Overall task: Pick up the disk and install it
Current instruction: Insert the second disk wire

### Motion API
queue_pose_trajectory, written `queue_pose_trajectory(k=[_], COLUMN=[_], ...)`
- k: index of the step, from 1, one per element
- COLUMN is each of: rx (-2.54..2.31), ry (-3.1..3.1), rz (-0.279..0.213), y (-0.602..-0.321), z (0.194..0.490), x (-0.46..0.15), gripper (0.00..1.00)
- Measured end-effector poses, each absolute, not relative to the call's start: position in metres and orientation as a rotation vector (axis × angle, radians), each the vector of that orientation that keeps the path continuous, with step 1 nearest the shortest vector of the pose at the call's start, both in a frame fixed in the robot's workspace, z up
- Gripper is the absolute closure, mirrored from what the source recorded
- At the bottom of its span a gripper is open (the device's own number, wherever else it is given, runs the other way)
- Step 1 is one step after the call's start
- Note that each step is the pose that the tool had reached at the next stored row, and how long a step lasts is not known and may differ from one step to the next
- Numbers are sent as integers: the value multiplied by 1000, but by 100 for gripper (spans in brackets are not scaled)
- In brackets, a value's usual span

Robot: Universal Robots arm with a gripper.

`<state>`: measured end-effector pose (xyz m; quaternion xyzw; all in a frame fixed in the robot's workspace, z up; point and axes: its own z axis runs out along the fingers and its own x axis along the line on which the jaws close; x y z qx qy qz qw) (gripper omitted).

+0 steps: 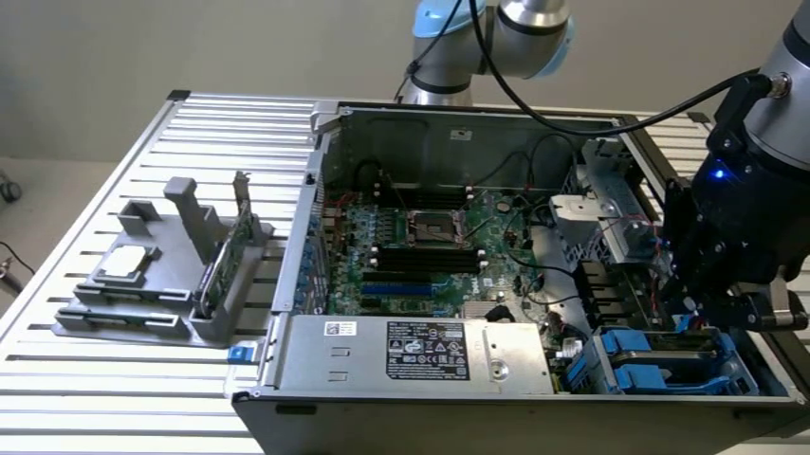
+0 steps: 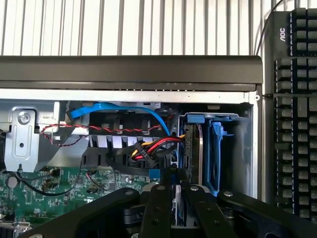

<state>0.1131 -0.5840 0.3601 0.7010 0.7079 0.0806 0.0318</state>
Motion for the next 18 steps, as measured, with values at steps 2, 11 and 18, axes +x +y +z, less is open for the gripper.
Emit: queue_pose_trajectory(k=[2,11,18], rx=[2159,2165,2170], ry=[2180,2184,2186], rz=[248,262,272], y=[-584,-594,-601], z=[360,354,348], x=[113,114,114], gripper=[83,83,83])
